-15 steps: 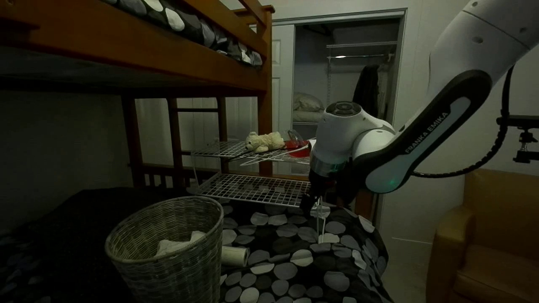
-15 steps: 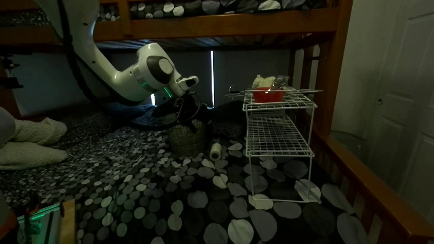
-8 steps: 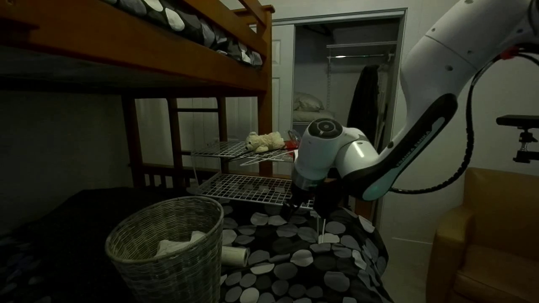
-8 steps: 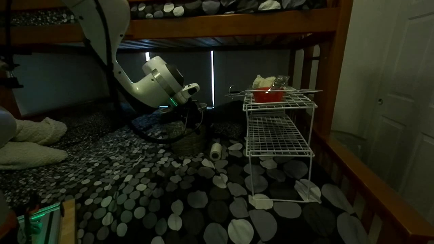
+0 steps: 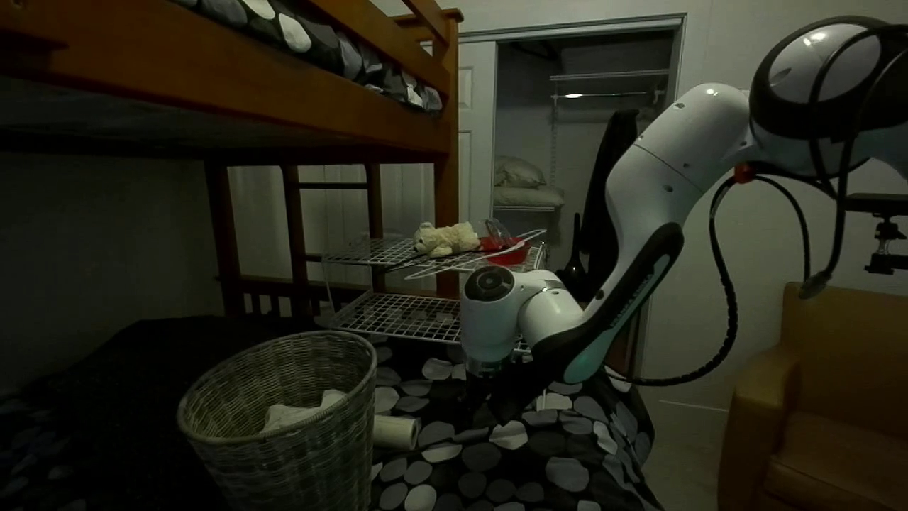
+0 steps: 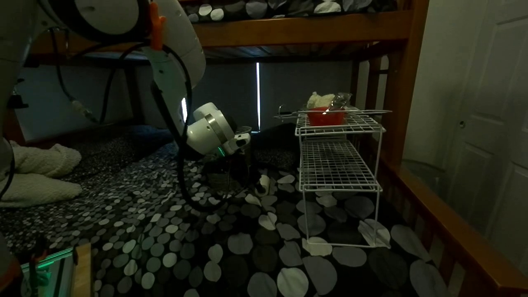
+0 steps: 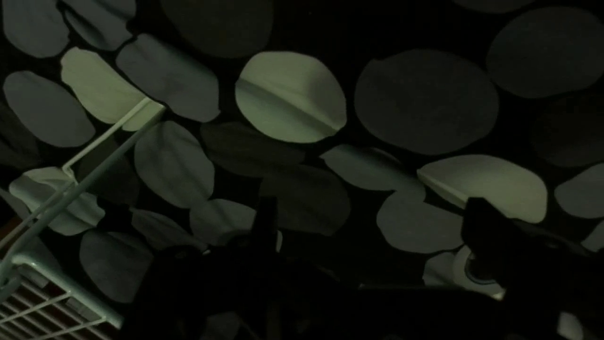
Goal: Put the lint roller onto the rack
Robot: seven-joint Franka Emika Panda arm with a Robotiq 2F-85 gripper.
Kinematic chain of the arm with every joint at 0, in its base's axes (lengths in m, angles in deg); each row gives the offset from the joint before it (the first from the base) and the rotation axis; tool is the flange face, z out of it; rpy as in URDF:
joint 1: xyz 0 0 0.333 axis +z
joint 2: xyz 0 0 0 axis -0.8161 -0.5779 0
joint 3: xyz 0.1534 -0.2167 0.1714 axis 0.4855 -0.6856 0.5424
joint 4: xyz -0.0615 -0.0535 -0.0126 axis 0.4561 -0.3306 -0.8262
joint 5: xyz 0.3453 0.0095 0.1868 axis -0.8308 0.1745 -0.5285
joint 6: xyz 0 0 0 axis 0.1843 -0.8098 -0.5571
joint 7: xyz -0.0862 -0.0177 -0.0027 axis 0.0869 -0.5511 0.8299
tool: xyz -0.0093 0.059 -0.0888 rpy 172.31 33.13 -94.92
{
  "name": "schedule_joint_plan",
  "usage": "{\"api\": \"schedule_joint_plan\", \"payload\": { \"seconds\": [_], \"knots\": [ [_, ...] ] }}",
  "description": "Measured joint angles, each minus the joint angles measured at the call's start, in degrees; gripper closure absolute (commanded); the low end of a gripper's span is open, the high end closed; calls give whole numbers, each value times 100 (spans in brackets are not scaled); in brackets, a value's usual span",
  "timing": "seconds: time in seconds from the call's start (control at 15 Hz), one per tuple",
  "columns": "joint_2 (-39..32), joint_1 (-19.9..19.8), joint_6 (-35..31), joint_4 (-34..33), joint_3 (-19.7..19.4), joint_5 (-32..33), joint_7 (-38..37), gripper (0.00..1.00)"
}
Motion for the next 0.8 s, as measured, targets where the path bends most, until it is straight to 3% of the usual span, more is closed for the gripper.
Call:
{"api": "schedule_joint_plan", "payload": {
  "seconds": [0.13, 0.27, 0.33, 0.6, 0.8],
  "knots": [
    [19, 139, -115, -52, -188, -103, 31, 0],
    [93, 745, -1037, -199, -949, 32, -154, 0],
    [36, 928, -1333, -371, -1119, 265, -248, 0],
    [-571, 1117, -2077, -1343, -1123, 1010, -118, 0],
    [-1289, 1201, -2769, -2151, -1237, 995, 708, 0]
  ]
}}
